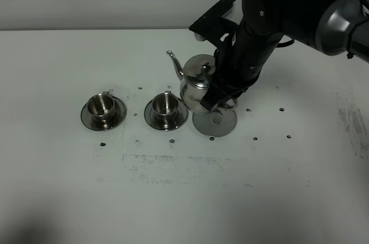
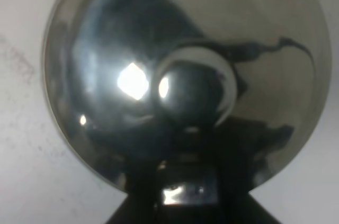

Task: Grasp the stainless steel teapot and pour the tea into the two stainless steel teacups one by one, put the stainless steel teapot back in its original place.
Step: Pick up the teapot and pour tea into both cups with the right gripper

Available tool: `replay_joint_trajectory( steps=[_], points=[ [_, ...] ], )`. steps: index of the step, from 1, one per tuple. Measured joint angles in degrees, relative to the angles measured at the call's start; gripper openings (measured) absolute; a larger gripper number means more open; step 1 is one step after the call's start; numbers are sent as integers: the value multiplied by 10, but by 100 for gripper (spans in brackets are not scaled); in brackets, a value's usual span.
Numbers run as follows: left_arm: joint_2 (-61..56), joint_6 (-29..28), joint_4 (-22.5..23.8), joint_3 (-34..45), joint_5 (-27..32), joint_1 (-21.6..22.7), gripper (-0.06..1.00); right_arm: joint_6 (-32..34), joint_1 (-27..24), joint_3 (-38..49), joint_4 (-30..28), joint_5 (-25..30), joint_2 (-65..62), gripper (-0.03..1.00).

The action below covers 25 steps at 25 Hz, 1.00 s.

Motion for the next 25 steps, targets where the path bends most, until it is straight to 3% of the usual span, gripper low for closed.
replay_joint_trajectory(
  steps=[10,14,25],
  points=[
    [0,0,0,0,0,0,38,-275,34,-181,10,97,66,18],
    [0,0,0,0,0,0,38,-365,45,-248,9,103,106,18],
    [0,0,0,0,0,0,38,-435,50,-432,-25,97,227,18]
  ],
)
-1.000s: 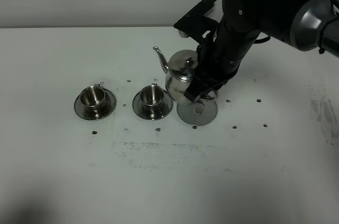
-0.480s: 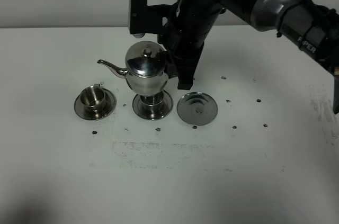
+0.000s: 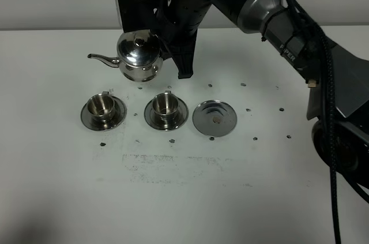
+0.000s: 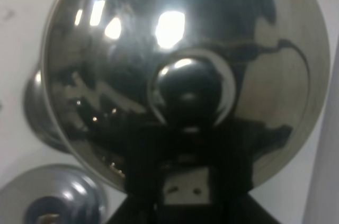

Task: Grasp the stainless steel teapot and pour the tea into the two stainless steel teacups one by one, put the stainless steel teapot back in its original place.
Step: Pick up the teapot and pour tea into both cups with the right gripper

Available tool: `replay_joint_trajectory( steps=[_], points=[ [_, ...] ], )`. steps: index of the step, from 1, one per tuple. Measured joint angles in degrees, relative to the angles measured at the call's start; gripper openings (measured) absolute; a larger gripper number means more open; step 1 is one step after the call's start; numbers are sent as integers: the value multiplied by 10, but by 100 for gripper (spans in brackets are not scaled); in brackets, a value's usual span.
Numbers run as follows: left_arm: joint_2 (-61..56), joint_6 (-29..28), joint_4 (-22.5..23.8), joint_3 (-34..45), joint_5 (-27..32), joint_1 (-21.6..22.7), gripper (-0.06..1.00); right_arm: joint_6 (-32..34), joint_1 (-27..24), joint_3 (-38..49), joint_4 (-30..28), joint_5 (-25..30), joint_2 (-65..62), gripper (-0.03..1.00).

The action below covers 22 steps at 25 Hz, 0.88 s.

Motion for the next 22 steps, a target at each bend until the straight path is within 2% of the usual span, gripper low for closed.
replay_joint_trajectory(
  steps=[7,16,22],
  points=[
    [0,0,0,0,0,0,38,-31,3,-15,-37,-16,35,18],
    [0,0,0,0,0,0,38,-93,20,-18,-77,-70,41,18],
    [0,0,0,0,0,0,38,-105,21,-18,-117,-113,62,18]
  ],
)
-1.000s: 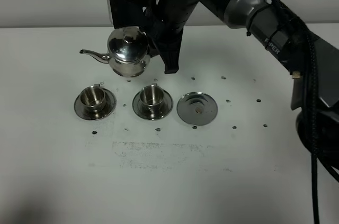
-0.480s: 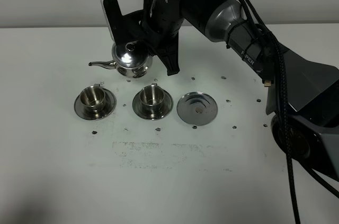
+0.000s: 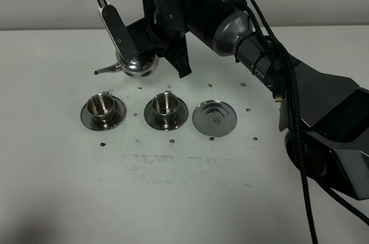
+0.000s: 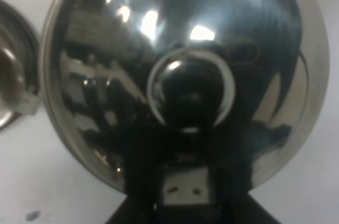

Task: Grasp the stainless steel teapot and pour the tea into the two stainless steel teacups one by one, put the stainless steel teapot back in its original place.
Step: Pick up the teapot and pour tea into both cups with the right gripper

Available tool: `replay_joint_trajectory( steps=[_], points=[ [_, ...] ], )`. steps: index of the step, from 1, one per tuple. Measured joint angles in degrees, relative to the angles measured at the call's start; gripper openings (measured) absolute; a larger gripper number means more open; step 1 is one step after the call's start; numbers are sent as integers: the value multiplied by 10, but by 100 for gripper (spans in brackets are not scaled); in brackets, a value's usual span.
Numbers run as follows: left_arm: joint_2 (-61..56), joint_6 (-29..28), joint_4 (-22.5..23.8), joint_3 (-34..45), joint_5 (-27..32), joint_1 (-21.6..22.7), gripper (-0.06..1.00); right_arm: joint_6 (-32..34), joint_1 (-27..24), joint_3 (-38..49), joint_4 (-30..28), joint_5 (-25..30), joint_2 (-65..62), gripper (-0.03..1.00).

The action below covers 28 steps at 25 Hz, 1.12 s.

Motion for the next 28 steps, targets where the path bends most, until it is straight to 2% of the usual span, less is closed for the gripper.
replay_joint_trajectory(
  steps=[7,28],
  points=[
    [0,0,0,0,0,0,38,-55,1,0,-23,-1,18,18],
    [0,0,0,0,0,0,38,-79,33,0,-92,-52,26,18]
  ],
)
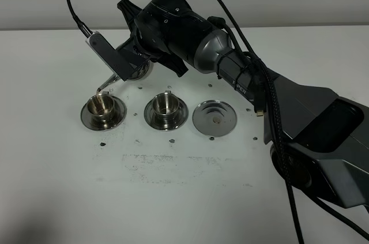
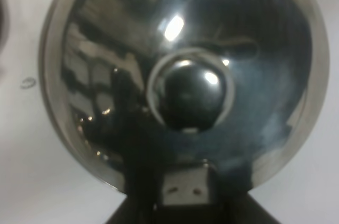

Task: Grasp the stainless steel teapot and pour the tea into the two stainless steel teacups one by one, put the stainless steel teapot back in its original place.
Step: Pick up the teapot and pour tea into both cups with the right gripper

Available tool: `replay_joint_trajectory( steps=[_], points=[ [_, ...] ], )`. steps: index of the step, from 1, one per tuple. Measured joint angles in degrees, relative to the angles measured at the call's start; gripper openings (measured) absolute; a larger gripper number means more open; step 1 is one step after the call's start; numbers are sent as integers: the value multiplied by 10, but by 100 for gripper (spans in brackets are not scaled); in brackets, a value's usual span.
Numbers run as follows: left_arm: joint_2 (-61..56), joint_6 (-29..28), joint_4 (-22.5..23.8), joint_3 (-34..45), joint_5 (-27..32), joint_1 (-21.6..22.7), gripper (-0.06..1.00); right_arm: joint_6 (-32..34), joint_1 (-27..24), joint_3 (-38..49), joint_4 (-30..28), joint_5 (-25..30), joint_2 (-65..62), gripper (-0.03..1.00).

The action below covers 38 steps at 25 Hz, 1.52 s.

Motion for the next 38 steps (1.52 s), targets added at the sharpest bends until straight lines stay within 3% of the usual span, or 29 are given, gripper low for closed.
replay_joint_trajectory(
  steps=[38],
  points=[
    [0,0,0,0,0,0,38,3,17,0,-60,-22,20,18]
  ],
)
